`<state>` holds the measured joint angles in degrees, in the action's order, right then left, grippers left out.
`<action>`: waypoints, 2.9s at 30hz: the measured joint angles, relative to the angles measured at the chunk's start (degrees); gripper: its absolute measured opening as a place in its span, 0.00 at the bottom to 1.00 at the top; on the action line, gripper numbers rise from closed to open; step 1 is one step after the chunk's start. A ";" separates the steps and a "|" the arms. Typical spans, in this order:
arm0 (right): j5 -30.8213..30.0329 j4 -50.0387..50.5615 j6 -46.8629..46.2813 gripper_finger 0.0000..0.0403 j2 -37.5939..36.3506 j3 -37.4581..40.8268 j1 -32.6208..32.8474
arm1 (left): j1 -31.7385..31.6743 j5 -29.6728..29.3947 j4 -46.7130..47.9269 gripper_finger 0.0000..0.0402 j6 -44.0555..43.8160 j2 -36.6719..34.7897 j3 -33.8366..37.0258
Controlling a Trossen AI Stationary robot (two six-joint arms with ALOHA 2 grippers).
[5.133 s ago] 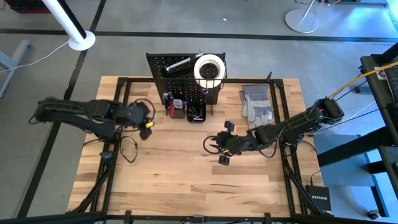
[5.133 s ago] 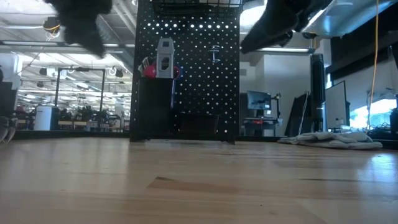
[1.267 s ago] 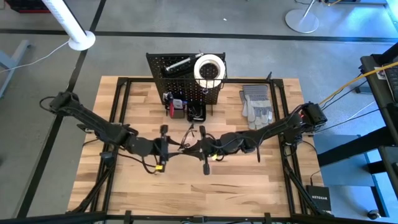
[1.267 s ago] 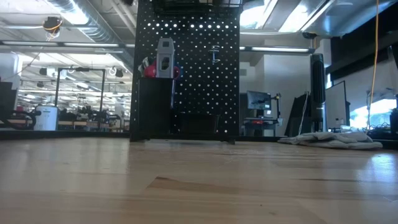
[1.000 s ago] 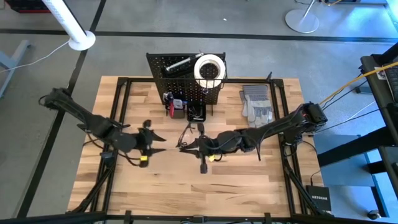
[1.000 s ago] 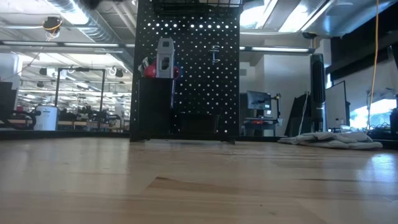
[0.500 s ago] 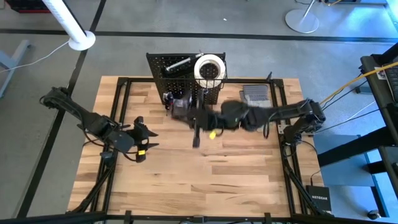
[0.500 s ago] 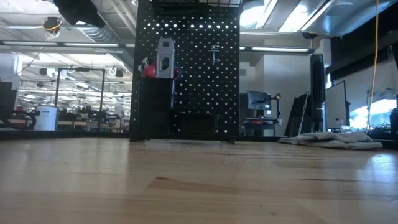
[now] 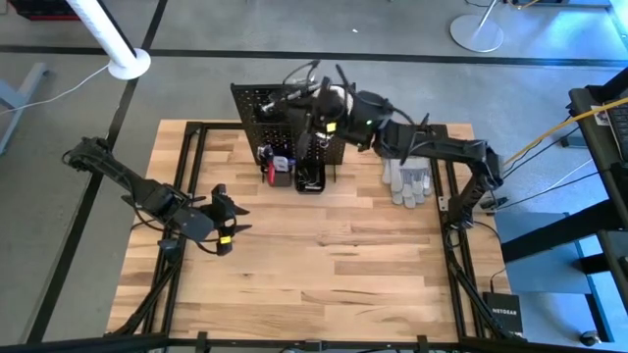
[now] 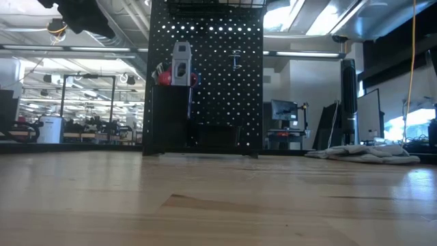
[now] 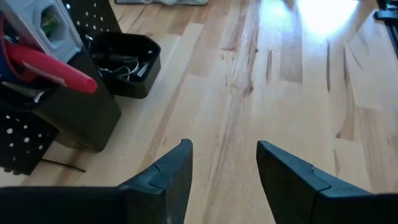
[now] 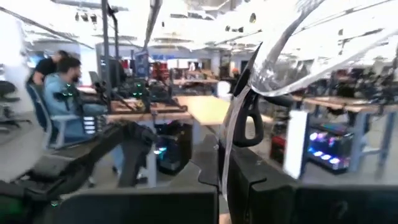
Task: Hang tools onto peg board
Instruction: Put the safety glasses into the wire basket on the pegboard, then return to Home Position
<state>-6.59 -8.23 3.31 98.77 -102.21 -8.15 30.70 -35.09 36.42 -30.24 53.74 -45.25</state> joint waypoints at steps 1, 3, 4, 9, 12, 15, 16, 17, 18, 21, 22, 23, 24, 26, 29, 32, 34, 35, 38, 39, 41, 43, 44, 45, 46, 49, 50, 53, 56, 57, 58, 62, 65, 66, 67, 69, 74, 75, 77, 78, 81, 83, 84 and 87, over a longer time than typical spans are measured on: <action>0.20 -1.02 -0.63 0.01 0.59 0.00 0.12 | -0.02 -0.25 0.00 0.41 0.02 0.00 0.00; 0.28 -1.15 -1.47 0.02 1.51 0.02 0.24 | -0.02 -1.20 0.02 0.41 0.13 0.00 0.00; 0.20 -1.42 -1.53 0.02 1.92 0.02 0.32 | -0.02 -1.70 -0.04 0.41 0.08 0.00 0.00; -1.32 1.32 -1.82 0.01 2.55 0.00 0.35 | -0.04 -2.23 -0.08 0.41 0.00 0.00 0.00; -1.33 1.98 -2.16 0.02 2.52 -0.07 0.39 | -0.04 -2.23 -0.12 0.41 0.53 0.00 0.00; -1.33 2.79 -2.57 0.05 2.48 -0.07 0.73 | -0.04 -2.32 -0.18 0.41 0.68 0.00 0.00; -1.31 3.02 -2.57 0.05 2.48 -0.07 0.75 | -0.04 -2.57 -0.19 0.41 0.70 0.00 0.00; -1.24 3.21 -2.55 0.06 2.48 -0.07 0.75 | -0.04 -2.63 -0.16 0.41 0.70 0.00 0.00; -1.16 3.34 -2.76 0.07 2.48 -0.07 0.74 | -0.04 -2.64 -0.21 0.41 0.69 0.00 0.00; -1.12 3.59 -4.25 0.10 2.47 -0.09 0.73 | -0.04 -2.48 -0.26 0.41 -0.73 -0.02 0.00; -1.14 3.59 -4.50 0.12 2.46 -0.09 0.76 | -0.04 -2.13 -0.30 0.41 -0.93 0.00 0.00; -1.25 3.53 -4.49 0.14 2.46 -0.09 0.98 | -0.04 -1.79 -0.32 0.41 -0.94 0.00 0.00; -1.59 3.52 -4.46 0.17 2.46 -0.08 1.25 | -0.04 -1.62 -0.29 0.41 -0.96 0.00 0.00; -3.08 3.87 -4.50 0.22 2.48 0.00 1.46 | -0.04 -1.22 -0.34 0.41 -1.30 0.00 0.00; -6.61 4.95 -4.87 0.32 2.50 0.00 1.54 | -0.04 -1.11 -0.31 0.41 -1.33 0.00 0.00; -8.02 6.89 -5.78 0.40 2.55 0.11 1.34 | -0.04 -1.09 -0.29 0.41 -1.33 0.00 0.00; -7.80 7.40 -6.45 0.43 2.63 0.10 1.34 | -0.04 -1.09 -0.28 0.41 -1.38 0.00 0.00; -7.78 7.86 -6.86 0.44 2.61 0.08 1.35 | -0.04 -1.11 -0.30 0.41 -1.45 0.00 0.00; -7.43 9.42 -8.74 0.46 2.51 -0.06 1.39 | -0.04 -1.09 -0.29 0.41 -1.53 0.00 0.00; -7.03 10.24 -9.32 0.46 2.43 -0.13 1.39 | -0.04 -1.09 -0.28 0.41 -1.62 0.00 0.00; -5.38 11.26 -9.89 0.46 2.33 -0.17 1.40 | -0.04 -1.09 -0.29 0.41 -1.65 0.00 0.00; -4.65 11.59 -10.23 0.47 2.05 -0.16 1.77 | -0.04 -1.09 -0.28 0.41 -1.40 0.00 0.00; -4.60 11.81 -10.19 0.47 1.83 -0.10 2.03 | -0.04 -1.09 -0.30 0.41 -1.36 0.00 0.00; -4.99 11.86 -9.96 0.47 1.54 -0.05 2.40 | -0.04 -1.09 -0.26 0.41 -1.29 -0.01 0.00; -5.63 12.10 -9.17 0.47 1.06 0.09 2.75 | -0.04 -1.09 -0.28 0.41 -1.16 -0.11 0.00; -8.67 12.54 -7.14 0.47 -0.22 0.28 4.24 | -0.04 -1.11 -0.48 0.41 -0.87 -0.24 0.00; -9.28 12.53 -6.45 0.47 -0.72 0.28 4.69 | -0.04 -1.09 -0.51 0.41 -0.85 -0.22 0.00; -9.47 13.35 -6.25 0.47 -2.59 0.20 5.69 | -0.04 -1.11 -0.70 0.41 -0.76 -0.22 0.00; -9.85 14.34 -6.04 0.47 -3.62 0.15 6.11 | -0.04 -1.11 -0.80 0.41 -0.62 -0.22 0.00; -9.95 14.48 -5.99 0.47 -3.72 0.15 6.14 | -0.04 -1.11 -1.15 0.41 -0.31 -0.24 0.00; -10.14 14.53 -5.92 0.47 -3.87 0.15 6.03 | -0.04 -1.11 -1.56 0.41 0.20 -0.24 0.00; -11.06 14.41 -3.73 0.47 -4.14 0.15 5.87 | -0.04 -1.11 -2.55 0.41 0.37 -0.24 0.00; -11.23 15.09 -0.02 0.47 -4.21 -0.52 6.69 | 0.03 -1.10 -2.77 0.41 0.27 -0.24 0.00; -11.19 15.97 0.25 0.47 -4.38 -1.06 7.18 | 0.09 -1.09 -2.80 0.41 0.22 -0.22 0.00; -11.15 17.19 0.41 0.47 -4.62 -1.91 7.84 | 0.19 -1.11 -2.86 0.41 0.24 -0.24 0.00; -10.84 23.62 0.75 0.45 -6.10 -4.32 9.54 | 0.62 -1.10 -3.24 0.40 0.66 -0.79 0.00; -14.60 45.09 -1.69 0.31 -11.09 -8.66 14.90 | 3.83 -1.55 -5.97 0.29 5.81 -2.68 -0.04; -14.73 48.45 -2.99 0.26 -12.00 -8.34 15.90 | 4.56 -1.83 -7.14 0.25 7.18 -3.05 -0.04; -15.00 53.35 -5.04 0.16 -14.22 -6.50 17.87 | 5.87 -2.86 -7.82 0.18 8.89 -4.01 -0.05; -15.62 54.96 -6.12 0.11 -15.51 -4.85 19.04 | 6.38 -3.98 -8.77 0.15 9.90 -4.63 0.35; -17.45 55.97 -8.28 0.02 -20.29 2.87 22.36 | 7.27 -5.71 -13.86 0.06 12.99 -7.98 4.25; -17.50 53.39 -9.77 0.04 -23.97 10.31 24.06 | 7.37 -5.49 -18.89 0.02 14.62 -10.72 8.10; -17.35 50.82 -10.50 0.05 -25.71 14.29 24.89 | 7.37 -5.04 -21.31 0.01 15.48 -12.24 10.17; -16.33 41.60 -11.22 0.06 -31.78 26.45 26.90 | 7.37 -4.17 -29.23 0.02 17.59 -17.11 16.27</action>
<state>-22.93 33.37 -7.92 66.99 -75.77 18.75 38.06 -39.26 7.20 -12.65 36.63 -28.99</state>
